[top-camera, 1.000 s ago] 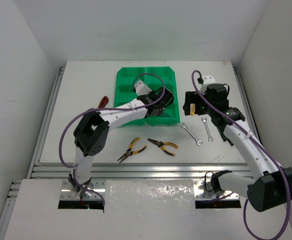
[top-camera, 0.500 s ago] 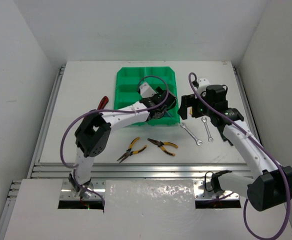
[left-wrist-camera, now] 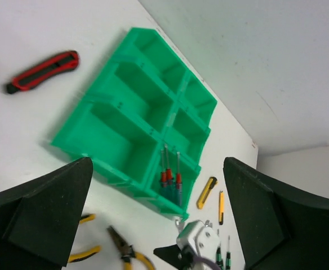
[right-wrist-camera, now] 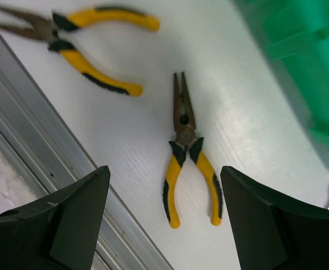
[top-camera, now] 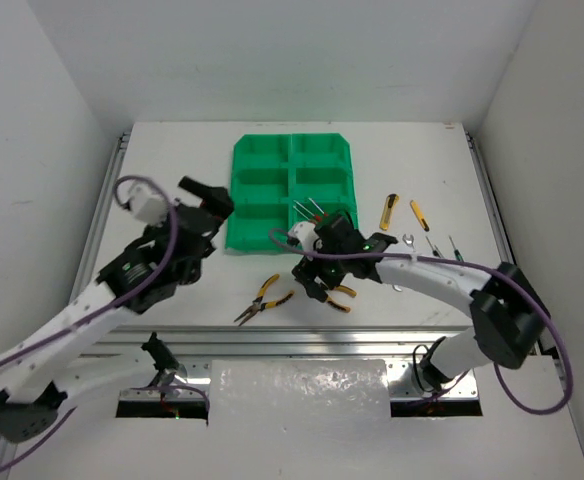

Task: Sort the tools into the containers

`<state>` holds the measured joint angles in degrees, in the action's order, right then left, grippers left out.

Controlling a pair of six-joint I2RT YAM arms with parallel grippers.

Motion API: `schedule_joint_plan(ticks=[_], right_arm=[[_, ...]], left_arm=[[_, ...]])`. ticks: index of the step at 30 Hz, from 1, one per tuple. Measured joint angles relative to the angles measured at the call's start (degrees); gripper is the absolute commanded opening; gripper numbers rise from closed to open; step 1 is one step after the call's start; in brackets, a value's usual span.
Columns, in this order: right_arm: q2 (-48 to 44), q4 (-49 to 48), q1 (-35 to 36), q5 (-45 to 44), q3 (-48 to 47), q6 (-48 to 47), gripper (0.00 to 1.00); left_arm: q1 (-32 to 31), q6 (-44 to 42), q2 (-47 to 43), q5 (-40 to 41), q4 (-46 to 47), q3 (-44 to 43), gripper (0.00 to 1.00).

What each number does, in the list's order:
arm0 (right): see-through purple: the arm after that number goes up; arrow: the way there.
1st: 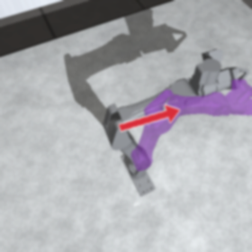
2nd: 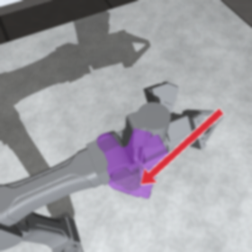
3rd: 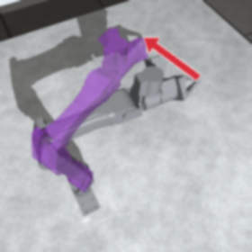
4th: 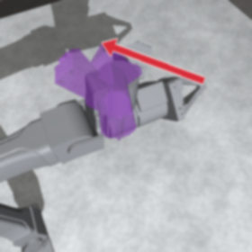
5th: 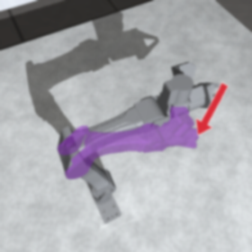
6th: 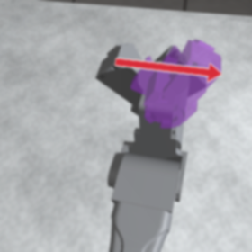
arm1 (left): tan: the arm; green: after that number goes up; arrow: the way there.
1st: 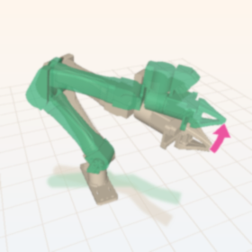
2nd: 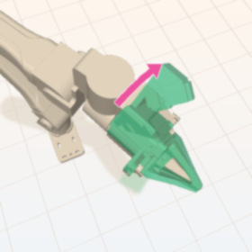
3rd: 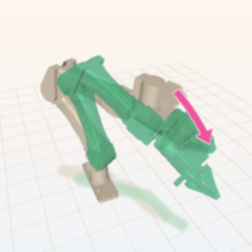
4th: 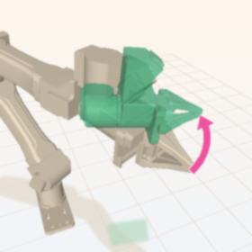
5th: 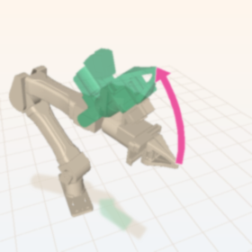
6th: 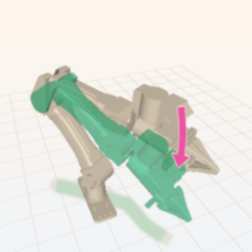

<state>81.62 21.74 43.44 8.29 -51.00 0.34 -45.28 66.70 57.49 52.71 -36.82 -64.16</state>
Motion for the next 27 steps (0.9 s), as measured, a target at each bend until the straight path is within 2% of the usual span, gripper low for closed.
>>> schedule_joint_plan(ticks=[4, 8, 12, 14, 20, 22, 25, 27], right_arm=[[5.7, 0.96, 1.77, -1.16, 0.0, -1.53, 0.8], [7.87, 0.31, 1.75, -1.44, -0.52, -2.19, 0.79], [14.12, -0.07, 1.88, -2.62, -3.43, -3.74, 0.69], [16.61, -0.02, 2.03, -3.41, -4.22, -4.39, 0.69], [21.2, 0.39, 2.08, -4.76, -5.77, -6.51, 0.57], [22.23, 0.11, 2.08, -4.92, -6.84, -6.93, 0.48], [23.06, -0.31, 2.08, -4.9, -7.67, -7.19, 0.43], [23.19, -0.63, 2.19, -4.83, -7.76, -7.23, 0.35]], left_arm=[[0.0, -1.73, -12.37, 1.18, -6.62, 6.01, 1.0], [0.0, -6.1, -17.77, 1.53, -11.26, 6.86, 1.0], [0.0, -13.4, -17.81, 0.74, -12.83, 6.84, 1.0], [0.0, -16.15, -17.42, -0.31, -13.2, 6.84, 1.0], [0.0, -21.62, -18.05, -2.95, -13.18, 6.84, 1.0], [0.0, -22.53, -18.75, -3.48, -13.18, 6.86, 1.0], [0.0, -23.5, -20.37, -3.89, -13.2, 6.86, 1.0], [0.0, -23.98, -21.46, -3.89, -13.22, 6.86, 1.0]])
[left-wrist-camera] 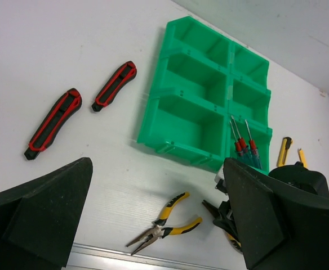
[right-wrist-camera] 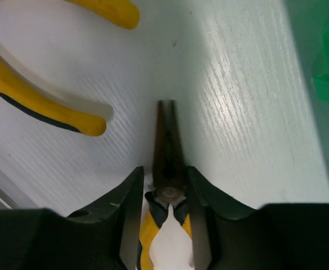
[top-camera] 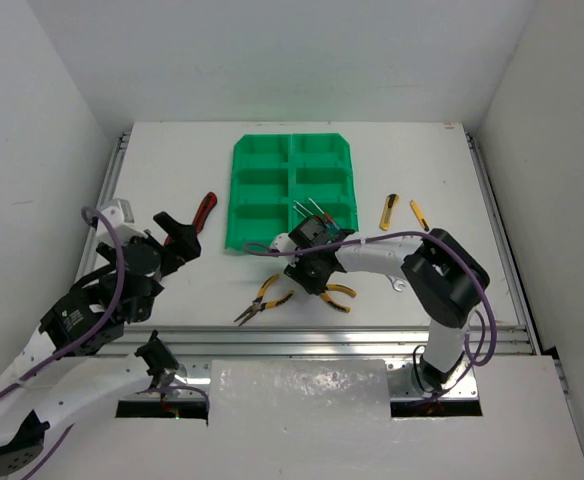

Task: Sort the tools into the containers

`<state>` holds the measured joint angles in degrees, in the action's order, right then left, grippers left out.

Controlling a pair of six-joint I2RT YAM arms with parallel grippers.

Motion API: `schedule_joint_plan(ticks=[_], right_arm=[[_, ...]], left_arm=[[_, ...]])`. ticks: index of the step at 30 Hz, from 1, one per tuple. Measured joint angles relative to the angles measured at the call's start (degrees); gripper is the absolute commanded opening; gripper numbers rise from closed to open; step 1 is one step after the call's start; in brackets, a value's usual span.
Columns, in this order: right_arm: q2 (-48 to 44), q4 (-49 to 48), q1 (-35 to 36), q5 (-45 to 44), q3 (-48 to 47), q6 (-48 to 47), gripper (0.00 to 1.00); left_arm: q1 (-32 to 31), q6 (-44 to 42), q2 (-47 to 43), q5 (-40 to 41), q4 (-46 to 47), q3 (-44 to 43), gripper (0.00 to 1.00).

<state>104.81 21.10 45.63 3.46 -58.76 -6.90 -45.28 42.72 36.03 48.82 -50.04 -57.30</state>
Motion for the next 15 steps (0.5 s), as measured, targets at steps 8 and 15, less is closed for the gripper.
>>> schedule_joint_plan(ticks=[8, 15], right_arm=[[0.37, 0.26, 0.66, -1.14, -0.79, -0.42, 0.0], [-4.52, -4.46, 0.76, -2.14, 5.42, 0.2, 0.0]], left_arm=[[0.0, 0.52, -6.12, 1.97, -1.75, 0.11, 1.0], [0.0, 3.04, -13.62, 4.87, -3.28, 1.31, 1.0]])
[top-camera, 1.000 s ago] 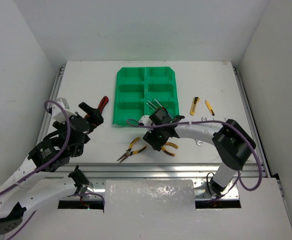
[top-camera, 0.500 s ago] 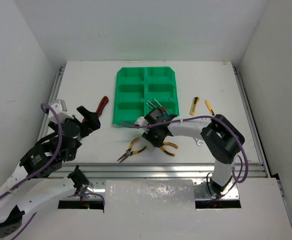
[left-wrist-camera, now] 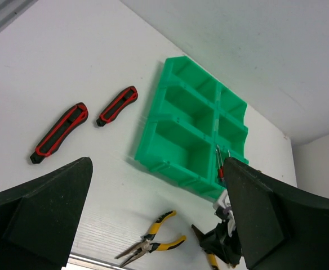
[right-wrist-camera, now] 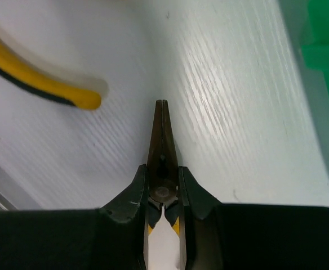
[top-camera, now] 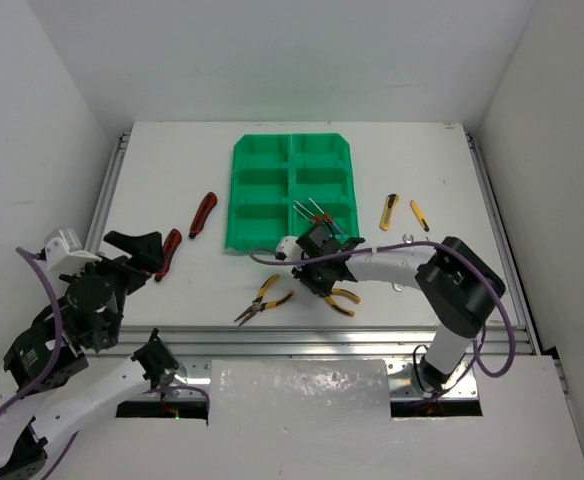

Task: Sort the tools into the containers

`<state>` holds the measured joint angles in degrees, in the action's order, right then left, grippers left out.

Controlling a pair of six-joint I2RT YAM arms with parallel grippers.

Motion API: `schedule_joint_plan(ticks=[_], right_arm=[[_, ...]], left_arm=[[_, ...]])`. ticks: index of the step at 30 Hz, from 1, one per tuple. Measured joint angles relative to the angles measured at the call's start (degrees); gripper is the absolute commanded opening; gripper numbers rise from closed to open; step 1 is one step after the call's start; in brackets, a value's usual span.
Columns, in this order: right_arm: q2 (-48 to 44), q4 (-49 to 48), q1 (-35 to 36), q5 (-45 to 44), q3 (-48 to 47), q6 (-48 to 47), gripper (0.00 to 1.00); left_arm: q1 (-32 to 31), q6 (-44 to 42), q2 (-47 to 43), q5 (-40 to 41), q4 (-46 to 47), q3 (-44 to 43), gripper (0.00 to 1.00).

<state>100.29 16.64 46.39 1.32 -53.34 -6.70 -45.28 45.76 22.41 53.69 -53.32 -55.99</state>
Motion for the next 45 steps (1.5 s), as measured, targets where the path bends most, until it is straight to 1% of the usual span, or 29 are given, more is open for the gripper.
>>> schedule_joint_plan(ticks=[6, 15, 19, 21, 24, 28, 34, 38, 39, 41, 42, 43, 44, 45], right_arm=[[-8.94, -4.37, -0.02, -1.46, 6.16, 0.28, 0.0], [-20.98, -14.97, -0.7, -3.96, 11.89, 0.24, 0.0], [-23.45, -17.11, -3.23, -4.35, 11.89, -0.68, 0.0], [-23.26, -16.37, -5.92, -3.48, 9.7, -1.66, 0.0], [-19.54, -14.69, -11.45, -0.44, 1.46, -4.04, 0.0], [-10.73, -15.02, -17.2, 3.19, -12.15, -9.18, 0.0], [8.22, -13.88, -21.33, 7.26, -33.46, -16.87, 0.0], [18.82, -11.85, -22.73, 10.14, -42.8, -20.41, 0.0], [21.38, -11.04, -22.88, 10.8, -44.85, -21.09, 0.07], [24.28, -10.1, -23.23, 11.32, -46.75, -21.77, 0.17], [25.11, -9.77, -23.37, 11.54, -46.82, -21.94, 0.25], [25.42, -8.85, -23.41, 11.72, -46.82, -22.05, 0.48], [25.62, -7.89, -23.43, 12.02, -46.6, -21.92, 0.56], [25.59, -7.43, -23.43, 12.24, -46.51, -22.18, 0.6]], left_arm=[[0.0, 0.61, -1.01, 0.7, -0.04, 0.61, 1.0], [0.0, 0.57, 3.04, 0.37, 0.0, 1.25, 1.0], [0.0, 0.44, 3.04, 0.2, 0.35, 1.38, 1.0], [0.0, 0.13, 3.04, 0.09, 0.66, 1.51, 1.0], [0.0, -0.31, 3.08, -0.35, 0.87, 1.84, 1.0], [0.0, -0.74, 3.91, -0.9, 1.27, 2.08, 1.0], [0.0, -3.5, 5.33, -3.17, 3.82, 3.43, 1.0], [0.0, -6.21, 6.29, -5.79, 5.97, 4.5, 1.0], [0.0, -6.6, 6.67, -6.19, 6.29, 4.5, 1.0], [0.0, -7.19, 7.58, -6.73, 6.97, 4.5, 1.0], [0.02, -7.48, 8.02, -6.91, 7.17, 4.5, 1.0], [0.11, -7.8, 8.48, -7.13, 7.3, 4.5, 1.0], [0.24, -8.02, 8.81, -7.41, 7.37, 4.5, 1.0], [0.26, -8.15, 9.09, -7.56, 7.41, 4.5, 1.0]])
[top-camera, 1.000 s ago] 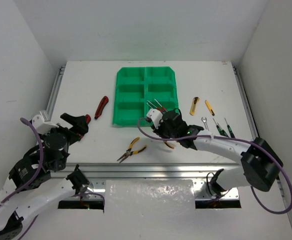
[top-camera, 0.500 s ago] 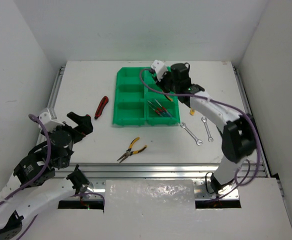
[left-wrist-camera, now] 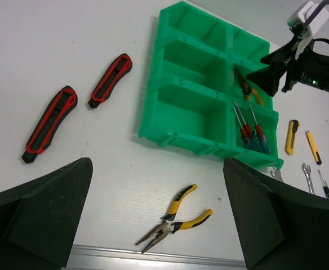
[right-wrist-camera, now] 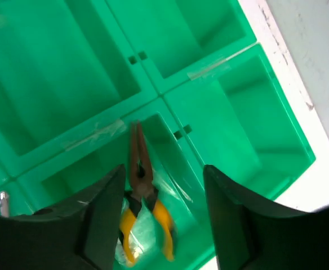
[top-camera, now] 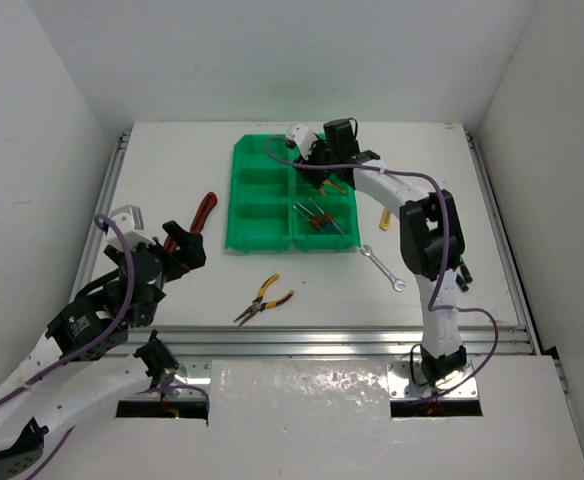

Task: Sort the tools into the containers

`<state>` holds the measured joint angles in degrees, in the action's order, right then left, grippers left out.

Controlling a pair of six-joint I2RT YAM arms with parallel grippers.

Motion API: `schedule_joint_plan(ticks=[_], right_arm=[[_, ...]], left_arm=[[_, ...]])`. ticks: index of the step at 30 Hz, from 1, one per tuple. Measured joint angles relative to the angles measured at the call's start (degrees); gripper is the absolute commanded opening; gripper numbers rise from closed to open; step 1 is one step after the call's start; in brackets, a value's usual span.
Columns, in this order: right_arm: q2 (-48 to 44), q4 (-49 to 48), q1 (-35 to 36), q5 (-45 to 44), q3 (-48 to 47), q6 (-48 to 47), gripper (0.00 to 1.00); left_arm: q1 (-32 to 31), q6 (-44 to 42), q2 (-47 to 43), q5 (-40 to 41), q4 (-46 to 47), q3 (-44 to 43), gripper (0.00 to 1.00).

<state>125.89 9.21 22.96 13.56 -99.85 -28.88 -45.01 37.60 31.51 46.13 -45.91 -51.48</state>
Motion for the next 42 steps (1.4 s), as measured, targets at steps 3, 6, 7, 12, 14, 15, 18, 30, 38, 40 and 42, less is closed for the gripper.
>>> schedule_joint_plan(ticks=[3, 6, 7, 12, 14, 15, 18, 30, 38, 40, 42], right_arm=[[-1.75, 0.04, 0.04, 0.13, 0.79, 0.22, 0.99], [-6.88, 1.75, 0.94, -0.17, 3.06, 1.18, 0.99], [-10.08, 2.01, 1.7, -0.83, 5.2, 1.68, 0.99], [-30.23, 2.8, 11.98, 3.21, 21.57, 2.34, 0.94], [-34.42, 4.57, 18.6, 6.78, 26.6, 1.49, 0.91], [-34.38, 5.33, 21.42, 7.78, 27.43, 1.07, 0.9], [-28.35, 7.96, 28.48, 8.57, 28.04, -0.55, 0.84], [-7.63, 20.15, 36.2, 4.61, 16.39, -8.74, 0.74], [-5.55, 20.2, 37.64, 3.26, 16.06, -10.56, 0.61], [-5.4, 19.87, 37.75, 3.19, 16.48, -10.6, 0.6], [-5.33, 19.58, 38.05, 3.21, 17.14, -10.6, 0.53]], left_arm=[[0.2, -0.37, 0.35, -0.61, 0.59, 0.0, 1.0], [1.49, -0.48, 0.37, -0.92, 0.85, 0.0, 1.0], [2.32, -0.2, 0.35, -0.81, 0.74, 0.0, 1.0], [8.87, 5.27, -0.26, 3.04, -4.09, -0.59, 1.0], [10.78, 9.44, -1.22, 5.68, -7.67, -1.64, 1.0], [11.21, 11.17, -2.12, 6.84, -8.96, -2.1, 1.0], [11.65, 14.21, -5.81, 9.03, -10.73, -2.64, 1.0], [11.72, 15.41, -9.44, 10.34, -11.78, -2.64, 1.0], [11.72, 14.29, -8.87, 9.88, -10.91, -2.62, 1.0], [11.72, 14.05, -9.11, 9.75, -10.73, -2.62, 1.0], [11.72, 13.84, -9.7, 9.73, -10.49, -2.6, 1.0]])
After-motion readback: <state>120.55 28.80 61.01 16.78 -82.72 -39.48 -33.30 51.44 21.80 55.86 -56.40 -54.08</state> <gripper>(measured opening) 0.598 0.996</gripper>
